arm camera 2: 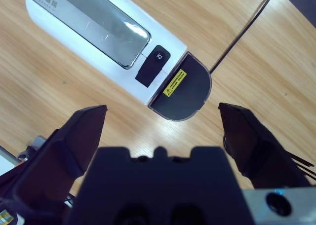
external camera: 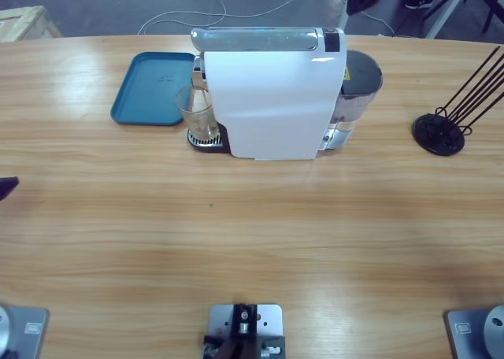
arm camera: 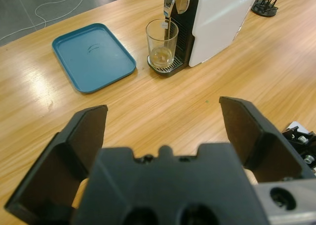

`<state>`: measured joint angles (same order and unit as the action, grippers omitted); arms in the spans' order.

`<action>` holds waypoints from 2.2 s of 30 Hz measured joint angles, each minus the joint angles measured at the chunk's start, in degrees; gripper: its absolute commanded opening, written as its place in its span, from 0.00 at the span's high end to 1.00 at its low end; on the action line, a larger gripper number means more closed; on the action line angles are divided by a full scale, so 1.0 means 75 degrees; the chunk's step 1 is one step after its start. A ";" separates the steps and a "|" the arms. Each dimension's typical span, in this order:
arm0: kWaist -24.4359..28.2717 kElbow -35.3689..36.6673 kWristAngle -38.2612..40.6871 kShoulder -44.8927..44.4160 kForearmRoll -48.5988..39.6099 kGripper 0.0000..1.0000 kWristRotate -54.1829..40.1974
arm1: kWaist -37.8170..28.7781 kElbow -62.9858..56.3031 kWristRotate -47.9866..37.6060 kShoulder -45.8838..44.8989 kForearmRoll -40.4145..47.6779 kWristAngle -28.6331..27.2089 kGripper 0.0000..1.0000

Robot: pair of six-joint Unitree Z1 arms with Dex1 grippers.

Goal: Pour coffee

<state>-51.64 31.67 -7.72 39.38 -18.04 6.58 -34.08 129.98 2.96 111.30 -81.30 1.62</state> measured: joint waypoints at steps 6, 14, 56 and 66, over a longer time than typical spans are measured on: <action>0.0000 0.0000 0.0000 0.0000 0.0000 0.03 0.0000 | 0.0035 -0.0032 0.0000 0.0000 0.0000 0.0000 0.00; 0.0000 0.0000 0.0000 0.0000 0.0000 0.02 0.0000 | 0.0036 -0.0099 0.0001 -0.0001 0.0000 0.0000 0.00; 0.0000 -0.0205 -0.0010 -0.0005 0.0311 0.02 0.0000 | 0.0066 -0.1056 0.0591 -0.0957 0.0580 0.0236 0.00; -0.0002 -0.0268 -0.0183 0.0999 0.1385 0.02 -0.0001 | 0.0082 -0.8496 0.0189 -0.5894 0.5369 0.0146 0.00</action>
<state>-51.66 29.66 -9.09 46.88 -7.65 6.57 -33.46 66.26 4.38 67.10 -41.04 2.72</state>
